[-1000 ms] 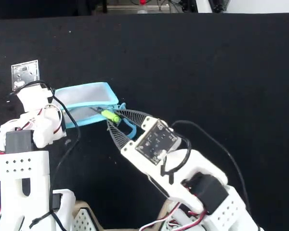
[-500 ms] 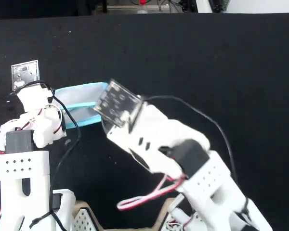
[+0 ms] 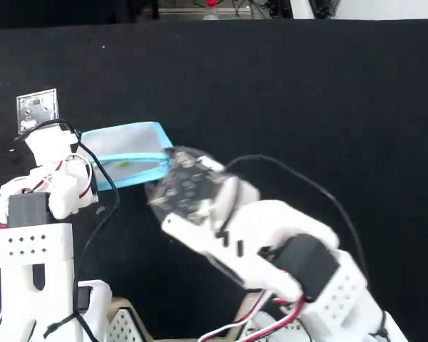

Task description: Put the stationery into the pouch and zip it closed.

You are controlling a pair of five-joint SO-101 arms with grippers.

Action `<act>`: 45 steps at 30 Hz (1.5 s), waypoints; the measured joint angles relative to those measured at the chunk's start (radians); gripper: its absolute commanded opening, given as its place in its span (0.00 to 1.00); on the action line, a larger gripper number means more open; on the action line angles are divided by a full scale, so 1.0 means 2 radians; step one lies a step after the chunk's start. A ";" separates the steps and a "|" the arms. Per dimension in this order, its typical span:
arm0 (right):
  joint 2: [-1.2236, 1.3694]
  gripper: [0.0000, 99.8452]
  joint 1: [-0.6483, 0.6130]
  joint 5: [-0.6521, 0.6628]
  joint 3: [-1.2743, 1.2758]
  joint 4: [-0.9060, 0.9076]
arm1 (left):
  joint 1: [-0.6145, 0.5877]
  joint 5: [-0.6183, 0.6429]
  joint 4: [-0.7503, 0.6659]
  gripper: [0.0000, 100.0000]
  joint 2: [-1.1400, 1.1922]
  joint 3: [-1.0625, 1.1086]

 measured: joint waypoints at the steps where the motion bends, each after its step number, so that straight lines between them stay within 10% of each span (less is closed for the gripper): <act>1: -0.006 0.17 0.012 0.000 0.000 0.001 | 0.000 0.000 0.000 0.03 0.000 0.000; 14: -0.020 0.18 0.082 -0.001 0.170 -0.032 | 0.000 0.000 0.000 0.03 0.000 0.000; 25: -0.020 0.22 0.077 -0.001 0.335 -0.245 | 0.000 0.000 0.000 0.03 0.000 0.000; 45: -0.020 0.25 0.091 0.028 0.351 -0.301 | 0.000 0.000 0.000 0.03 0.000 0.000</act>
